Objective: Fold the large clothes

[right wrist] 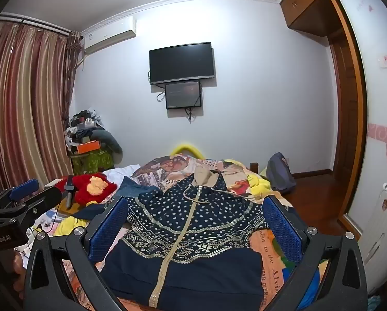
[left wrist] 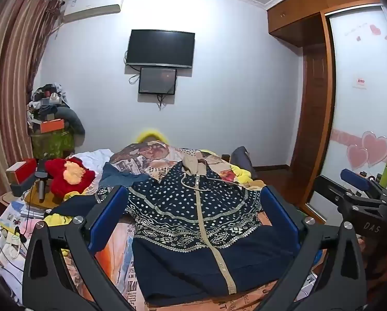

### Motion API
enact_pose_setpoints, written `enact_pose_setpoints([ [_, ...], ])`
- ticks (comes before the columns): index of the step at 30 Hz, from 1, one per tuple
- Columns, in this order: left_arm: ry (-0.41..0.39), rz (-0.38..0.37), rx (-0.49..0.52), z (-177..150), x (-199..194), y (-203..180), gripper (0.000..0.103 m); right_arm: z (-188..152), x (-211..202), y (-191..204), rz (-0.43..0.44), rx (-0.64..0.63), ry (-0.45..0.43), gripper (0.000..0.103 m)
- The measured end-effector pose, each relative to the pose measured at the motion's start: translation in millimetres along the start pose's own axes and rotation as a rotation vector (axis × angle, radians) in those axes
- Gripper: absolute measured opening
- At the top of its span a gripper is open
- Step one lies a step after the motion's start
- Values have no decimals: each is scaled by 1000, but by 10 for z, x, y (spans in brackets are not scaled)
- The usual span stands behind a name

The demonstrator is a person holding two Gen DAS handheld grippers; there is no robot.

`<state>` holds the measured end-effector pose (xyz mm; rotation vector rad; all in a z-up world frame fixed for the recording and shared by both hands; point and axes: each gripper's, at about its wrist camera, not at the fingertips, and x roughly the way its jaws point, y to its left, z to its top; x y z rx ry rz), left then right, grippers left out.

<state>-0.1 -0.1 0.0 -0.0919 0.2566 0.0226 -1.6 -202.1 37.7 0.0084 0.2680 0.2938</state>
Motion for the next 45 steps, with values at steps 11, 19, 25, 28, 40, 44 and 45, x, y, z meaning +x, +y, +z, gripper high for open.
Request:
enact_pose_setpoints([
  [11, 6, -1, 15, -3, 147, -19, 103, -9, 20, 2, 1, 5, 4, 103],
  [19, -12, -5, 10, -24, 13, -1, 103, -8, 36, 12, 1, 4, 6, 103],
  [25, -7, -5, -5, -13, 25, 30, 103, -4, 39, 21, 2, 4, 5, 103],
  [28, -4, -2, -6, -20, 49, 38, 103, -4, 38, 24, 4, 4, 4, 103],
  [40, -1, -4, -3, -38, 74, 34, 103, 8, 43, 33, 4, 3, 3, 103],
  [44, 1, -3, -9, -44, 81, 42, 103, 0, 49, 30, 5, 3, 4, 103],
  [45, 1, -2, -11, -45, 82, 47, 103, 21, 39, 43, 6, 4, 4, 103],
])
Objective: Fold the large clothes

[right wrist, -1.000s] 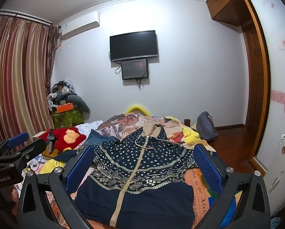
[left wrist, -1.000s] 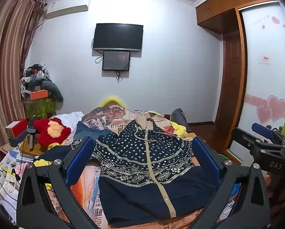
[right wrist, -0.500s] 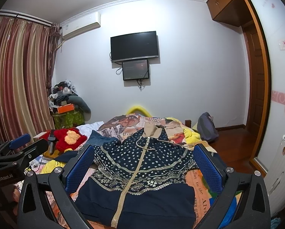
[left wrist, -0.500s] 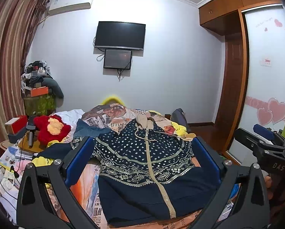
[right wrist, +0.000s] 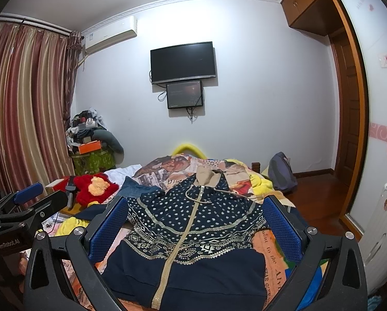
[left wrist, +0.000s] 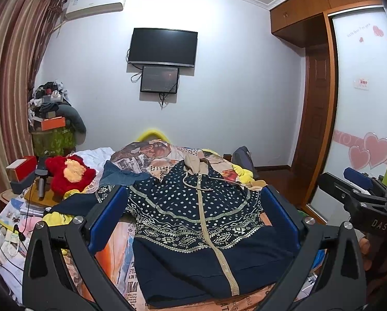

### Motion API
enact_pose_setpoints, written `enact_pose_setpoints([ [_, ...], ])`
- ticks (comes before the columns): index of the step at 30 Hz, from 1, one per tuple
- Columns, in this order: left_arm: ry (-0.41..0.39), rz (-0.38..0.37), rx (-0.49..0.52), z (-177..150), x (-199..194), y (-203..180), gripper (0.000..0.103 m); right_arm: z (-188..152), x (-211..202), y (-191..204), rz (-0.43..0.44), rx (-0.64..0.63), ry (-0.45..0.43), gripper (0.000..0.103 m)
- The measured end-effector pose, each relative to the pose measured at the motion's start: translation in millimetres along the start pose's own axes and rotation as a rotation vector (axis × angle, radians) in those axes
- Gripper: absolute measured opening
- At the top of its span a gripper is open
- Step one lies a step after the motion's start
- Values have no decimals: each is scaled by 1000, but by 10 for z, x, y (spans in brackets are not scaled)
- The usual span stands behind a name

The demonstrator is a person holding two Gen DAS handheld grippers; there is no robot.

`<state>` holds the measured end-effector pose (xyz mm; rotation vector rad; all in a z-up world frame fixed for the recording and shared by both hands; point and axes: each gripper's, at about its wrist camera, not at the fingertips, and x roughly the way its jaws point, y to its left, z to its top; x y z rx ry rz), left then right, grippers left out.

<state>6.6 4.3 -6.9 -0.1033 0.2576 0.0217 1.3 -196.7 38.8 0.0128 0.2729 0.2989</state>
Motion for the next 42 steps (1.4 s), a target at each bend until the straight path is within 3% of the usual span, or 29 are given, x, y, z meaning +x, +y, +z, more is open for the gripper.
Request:
enact_pose_setpoints([
  [42, 2, 0, 8, -18, 94, 27, 103, -136, 109, 70, -5, 0, 8, 103],
])
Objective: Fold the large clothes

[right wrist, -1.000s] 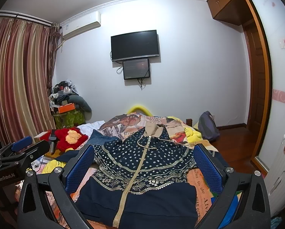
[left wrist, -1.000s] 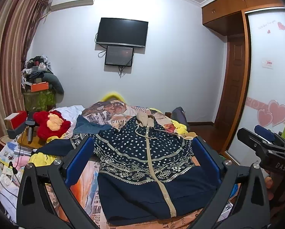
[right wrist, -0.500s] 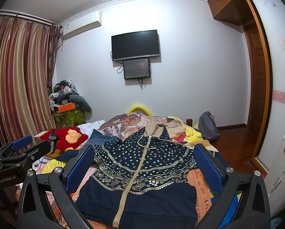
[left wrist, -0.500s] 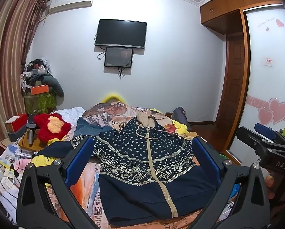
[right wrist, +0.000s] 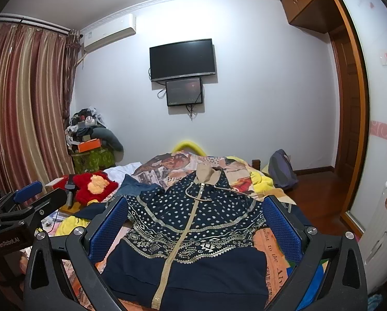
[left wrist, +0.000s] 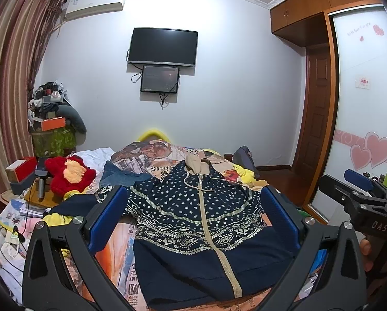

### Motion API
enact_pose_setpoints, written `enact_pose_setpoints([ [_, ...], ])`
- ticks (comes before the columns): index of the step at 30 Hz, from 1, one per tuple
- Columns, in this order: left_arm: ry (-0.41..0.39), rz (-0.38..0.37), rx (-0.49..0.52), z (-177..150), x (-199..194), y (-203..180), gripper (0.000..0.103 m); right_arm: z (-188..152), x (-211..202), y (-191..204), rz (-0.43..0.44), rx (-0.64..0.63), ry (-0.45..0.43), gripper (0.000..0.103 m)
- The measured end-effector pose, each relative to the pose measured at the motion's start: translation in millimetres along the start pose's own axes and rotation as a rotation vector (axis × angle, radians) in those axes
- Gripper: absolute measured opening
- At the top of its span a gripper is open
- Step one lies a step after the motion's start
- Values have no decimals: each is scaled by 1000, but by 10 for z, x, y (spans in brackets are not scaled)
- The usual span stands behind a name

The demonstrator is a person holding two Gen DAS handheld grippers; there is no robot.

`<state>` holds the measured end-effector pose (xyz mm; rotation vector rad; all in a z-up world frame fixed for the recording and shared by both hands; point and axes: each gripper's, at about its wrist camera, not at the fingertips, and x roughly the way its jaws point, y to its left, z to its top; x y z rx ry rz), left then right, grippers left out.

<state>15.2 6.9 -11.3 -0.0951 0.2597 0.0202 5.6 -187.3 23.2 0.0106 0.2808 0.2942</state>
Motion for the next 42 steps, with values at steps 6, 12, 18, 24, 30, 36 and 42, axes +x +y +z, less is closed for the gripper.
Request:
enact_pose_setpoints([
  [6, -9, 29, 20, 13, 164, 48, 103, 16, 138, -24, -13, -9, 18, 103],
  [12, 13, 91, 22, 79, 584, 303, 103, 76, 594, -53, -10, -30, 57, 103],
  [18, 48, 186, 13, 148, 1141, 762, 103, 122, 1299, -64, 13, -42, 129, 103],
  [24, 155, 247, -44, 71, 1851, 1458, 103, 23, 2250, -81, 18, -51, 258, 103],
  [30, 345, 315, -102, -350, 2575, 2220, 103, -232, 3295, -97, 4, -40, 436, 103],
  [36, 531, 246, -317, -863, 2996, 2896, 103, -489, 4088, -44, 38, -37, 595, 103],
  [42, 607, 175, -547, -1235, 3134, 3357, 91, -783, 4612, 162, 105, -70, 723, 103],
])
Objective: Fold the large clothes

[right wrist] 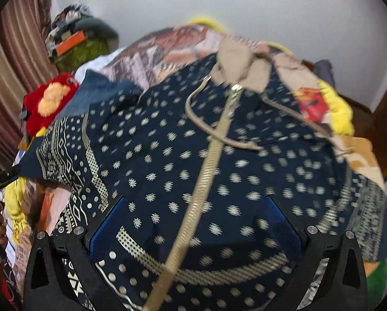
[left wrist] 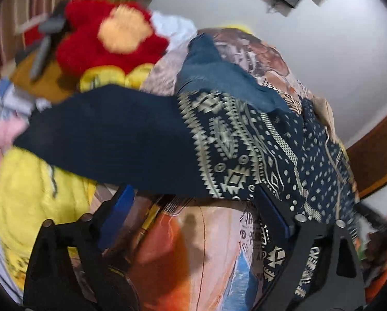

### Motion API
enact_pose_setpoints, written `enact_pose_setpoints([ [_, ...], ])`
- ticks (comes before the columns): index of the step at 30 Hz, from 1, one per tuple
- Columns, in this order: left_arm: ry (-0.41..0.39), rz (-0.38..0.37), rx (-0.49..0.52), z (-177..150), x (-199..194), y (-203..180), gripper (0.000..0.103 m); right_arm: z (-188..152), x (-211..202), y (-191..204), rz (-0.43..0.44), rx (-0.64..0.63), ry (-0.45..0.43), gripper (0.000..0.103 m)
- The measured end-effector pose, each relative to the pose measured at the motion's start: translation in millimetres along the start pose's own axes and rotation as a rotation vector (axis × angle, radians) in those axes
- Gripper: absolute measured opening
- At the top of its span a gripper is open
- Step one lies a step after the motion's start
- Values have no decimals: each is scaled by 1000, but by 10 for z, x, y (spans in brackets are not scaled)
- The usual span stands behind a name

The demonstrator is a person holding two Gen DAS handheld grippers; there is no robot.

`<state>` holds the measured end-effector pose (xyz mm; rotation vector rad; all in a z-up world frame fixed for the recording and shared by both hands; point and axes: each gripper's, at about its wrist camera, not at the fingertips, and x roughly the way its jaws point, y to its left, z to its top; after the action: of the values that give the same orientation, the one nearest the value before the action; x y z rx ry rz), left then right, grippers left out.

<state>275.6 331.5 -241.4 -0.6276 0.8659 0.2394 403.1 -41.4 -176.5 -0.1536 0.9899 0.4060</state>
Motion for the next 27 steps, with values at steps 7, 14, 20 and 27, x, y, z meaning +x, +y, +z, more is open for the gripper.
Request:
enact_pose_setpoints([
  [7, 51, -77, -165, 92, 182, 414, 78, 36, 402, 241, 50, -63, 79, 103],
  [14, 90, -119, -313, 193, 329, 760, 52, 19, 466, 332, 67, -87, 94, 103],
  [20, 48, 42, -231, 255, 263, 646, 20, 17, 421, 266, 64, -70, 103, 103],
  [27, -194, 338, 80, 457, -243, -114, 5, -21, 230, 114, 47, -56, 93, 103],
])
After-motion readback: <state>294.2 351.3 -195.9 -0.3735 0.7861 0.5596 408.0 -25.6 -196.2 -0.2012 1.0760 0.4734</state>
